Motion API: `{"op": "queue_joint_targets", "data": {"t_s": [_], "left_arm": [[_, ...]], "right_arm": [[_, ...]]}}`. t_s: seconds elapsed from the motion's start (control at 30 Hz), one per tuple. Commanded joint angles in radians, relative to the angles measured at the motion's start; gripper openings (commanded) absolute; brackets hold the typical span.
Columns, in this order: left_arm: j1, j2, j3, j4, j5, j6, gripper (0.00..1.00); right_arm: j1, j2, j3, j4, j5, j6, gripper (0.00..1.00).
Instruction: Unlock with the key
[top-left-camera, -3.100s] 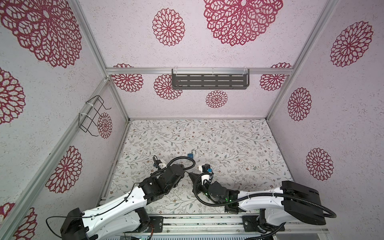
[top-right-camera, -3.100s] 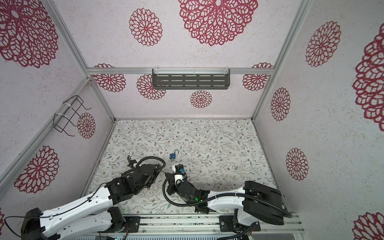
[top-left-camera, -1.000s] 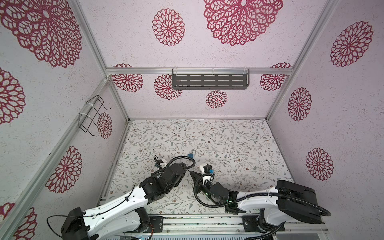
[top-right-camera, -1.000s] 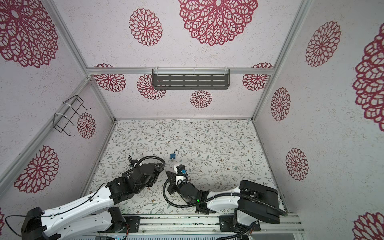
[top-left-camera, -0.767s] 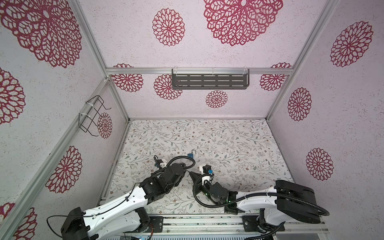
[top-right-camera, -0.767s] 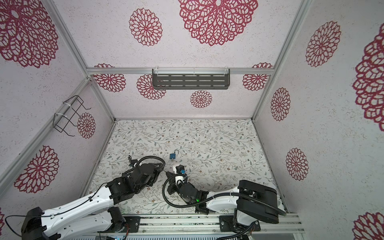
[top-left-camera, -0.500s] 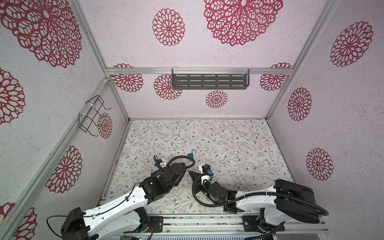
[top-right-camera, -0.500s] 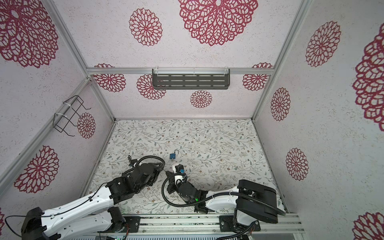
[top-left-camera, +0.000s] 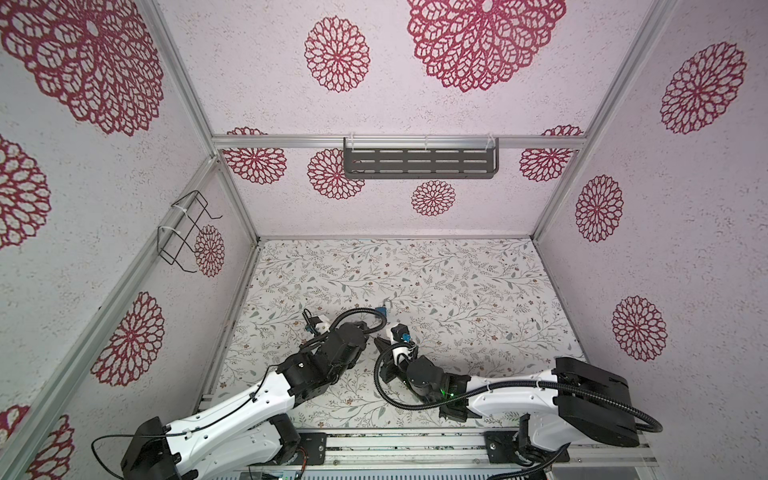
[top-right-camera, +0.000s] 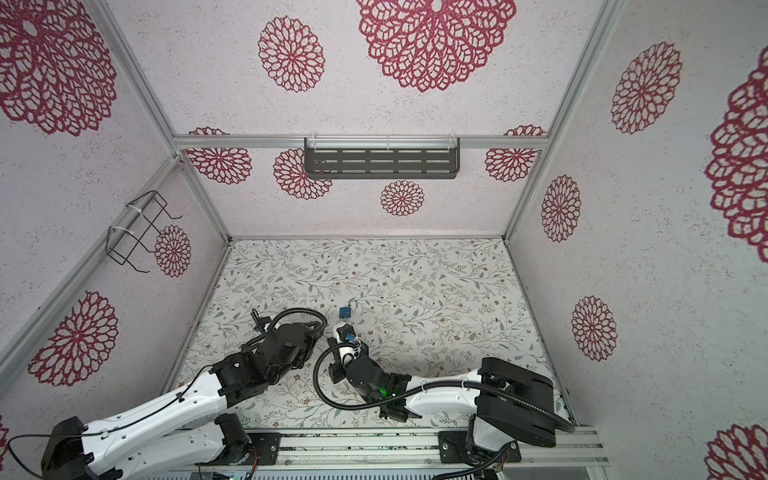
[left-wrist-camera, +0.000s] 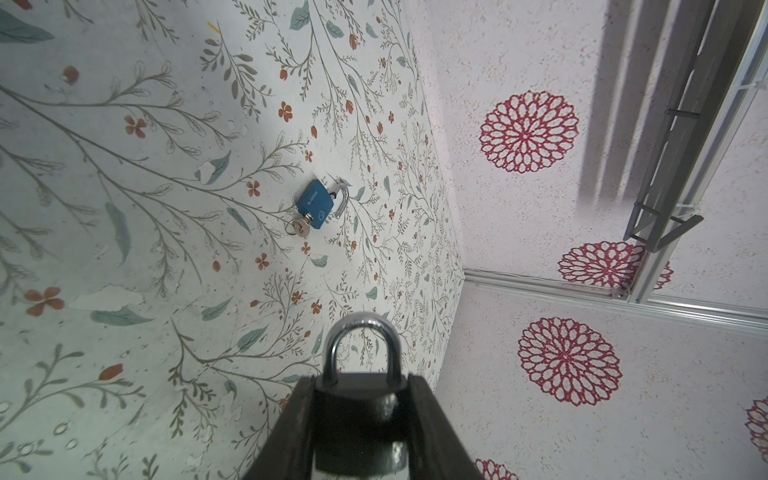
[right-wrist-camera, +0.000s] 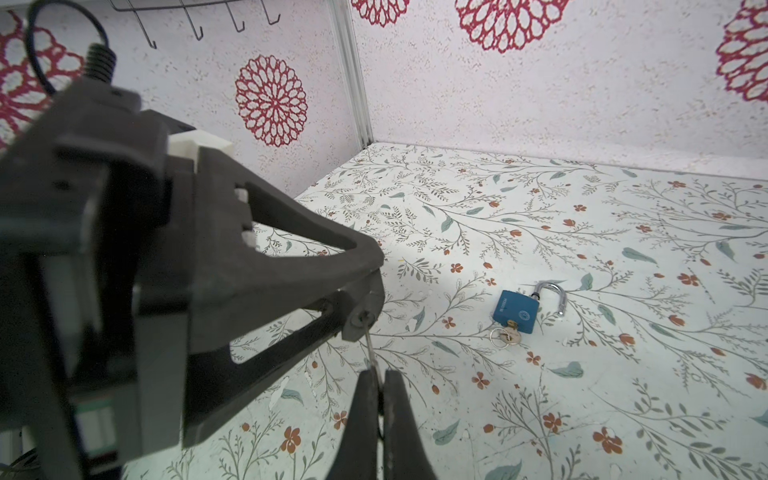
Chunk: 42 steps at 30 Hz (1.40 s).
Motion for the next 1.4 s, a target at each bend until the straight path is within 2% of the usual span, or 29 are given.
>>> {"op": "queue_joint_targets", "data": {"t_s": [0.0, 0.07, 0.17, 0.3, 0.43, 0.6, 0.67, 0.73, 0.77, 0.83, 0.93, 1.13, 1.37], "left_arm": [[-0.014, -0.014, 0.028, 0.022, 0.064, 0.018, 0.04], [-0.015, -0.01, 0.025, 0.031, 0.067, 0.017, 0.04], [-0.017, -0.006, 0.026, 0.047, 0.073, 0.014, 0.04], [-0.017, -0.007, 0.034, 0.054, 0.082, 0.012, 0.04], [-0.017, -0.007, 0.046, 0.058, 0.097, 0.014, 0.04], [-0.02, -0.004, 0.043, 0.085, 0.139, 0.002, 0.03], [-0.024, -0.004, 0.032, 0.115, 0.155, -0.015, 0.03], [-0.032, -0.003, 0.029, 0.128, 0.149, -0.019, 0.03], [-0.035, -0.001, 0.034, 0.121, 0.146, -0.022, 0.03], [-0.037, 0.007, 0.042, 0.115, 0.147, -0.025, 0.03], [-0.038, 0.016, 0.048, 0.129, 0.154, -0.037, 0.03], [-0.04, 0.0, 0.054, 0.103, 0.133, -0.046, 0.03], [-0.032, -0.046, 0.041, 0.048, 0.092, -0.061, 0.03]], "right_arm": [[-0.047, -0.05, 0.028, 0.028, -0.148, 0.078, 0.0], [-0.08, -0.053, 0.006, 0.081, -0.228, 0.182, 0.0], [-0.092, -0.055, -0.005, 0.106, -0.24, 0.241, 0.0], [-0.075, -0.063, 0.026, 0.021, -0.169, 0.156, 0.0], [-0.039, -0.068, 0.051, -0.029, -0.068, 0.021, 0.0], [-0.023, -0.058, 0.075, -0.048, -0.01, -0.067, 0.0], [-0.035, -0.066, 0.053, -0.002, -0.024, -0.004, 0.0], [-0.089, -0.072, 0.007, 0.102, -0.179, 0.151, 0.0], [-0.093, -0.071, -0.002, 0.128, -0.217, 0.216, 0.0], [-0.119, -0.073, 0.011, 0.103, -0.198, 0.246, 0.0], [-0.072, -0.074, 0.028, 0.064, -0.087, 0.176, 0.0], [-0.049, -0.073, 0.027, 0.072, -0.05, 0.023, 0.0], [-0.03, -0.117, -0.014, 0.023, 0.007, 0.015, 0.0]]}}
